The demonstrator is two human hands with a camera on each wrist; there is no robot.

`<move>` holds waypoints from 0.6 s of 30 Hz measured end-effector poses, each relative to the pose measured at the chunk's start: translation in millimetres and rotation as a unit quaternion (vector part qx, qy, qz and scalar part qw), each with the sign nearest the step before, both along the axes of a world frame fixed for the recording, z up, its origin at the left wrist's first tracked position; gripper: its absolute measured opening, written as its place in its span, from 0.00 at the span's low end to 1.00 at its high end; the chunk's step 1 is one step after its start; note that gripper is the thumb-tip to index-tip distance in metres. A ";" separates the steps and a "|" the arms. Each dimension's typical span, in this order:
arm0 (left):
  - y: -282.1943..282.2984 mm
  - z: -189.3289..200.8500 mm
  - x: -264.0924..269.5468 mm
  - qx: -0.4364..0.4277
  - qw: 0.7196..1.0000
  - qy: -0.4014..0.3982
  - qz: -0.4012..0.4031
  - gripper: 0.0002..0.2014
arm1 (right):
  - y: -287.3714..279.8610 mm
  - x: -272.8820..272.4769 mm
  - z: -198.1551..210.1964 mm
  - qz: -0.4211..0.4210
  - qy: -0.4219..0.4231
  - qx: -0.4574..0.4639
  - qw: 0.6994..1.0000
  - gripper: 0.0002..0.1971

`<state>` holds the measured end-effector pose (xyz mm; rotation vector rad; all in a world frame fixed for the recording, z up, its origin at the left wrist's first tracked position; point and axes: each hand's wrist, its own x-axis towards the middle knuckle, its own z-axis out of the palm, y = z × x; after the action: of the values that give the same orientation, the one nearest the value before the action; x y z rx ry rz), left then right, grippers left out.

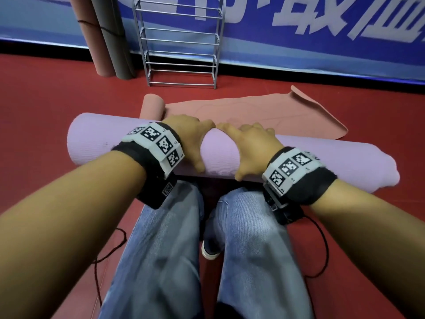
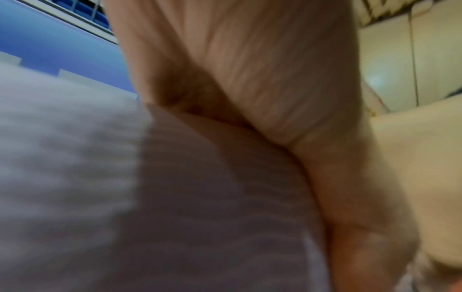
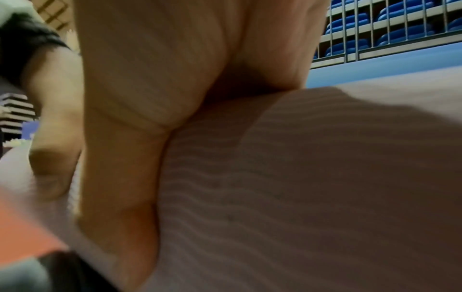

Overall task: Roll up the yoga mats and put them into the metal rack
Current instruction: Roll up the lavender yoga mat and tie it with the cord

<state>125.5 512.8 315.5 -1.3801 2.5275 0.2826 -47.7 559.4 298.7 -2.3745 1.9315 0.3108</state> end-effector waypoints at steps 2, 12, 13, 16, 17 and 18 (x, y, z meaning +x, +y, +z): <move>3.8 17.3 0.9 0.034 0.999 0.004 -0.006 0.44 | 0.9 -3.8 18.6 0.011 -0.014 0.023 1.000 0.62; 31.0 -6.0 8.4 0.018 0.999 -0.029 0.017 0.62 | -0.5 -1.4 7.6 0.017 -0.086 0.140 0.986 0.66; 32.9 -9.8 7.8 0.004 0.999 -0.031 0.019 0.64 | -2.2 -2.5 7.1 0.015 -0.092 0.145 0.985 0.66; 30.3 -11.7 5.6 -0.002 0.999 -0.027 0.021 0.61 | -6.4 -1.9 4.2 0.007 -0.114 0.146 0.983 0.68; 26.9 -11.2 4.7 0.002 0.999 -0.026 0.025 0.60 | -7.1 -3.0 3.3 0.007 -0.118 0.144 0.983 0.70; 22.3 -10.4 3.5 0.010 0.999 -0.024 0.028 0.59 | -7.4 -4.6 3.6 0.007 -0.116 0.141 0.983 0.71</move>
<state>129.0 535.1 305.1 -1.4344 2.4438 0.2816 -52.3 552.0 302.3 -2.1379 1.6463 0.2743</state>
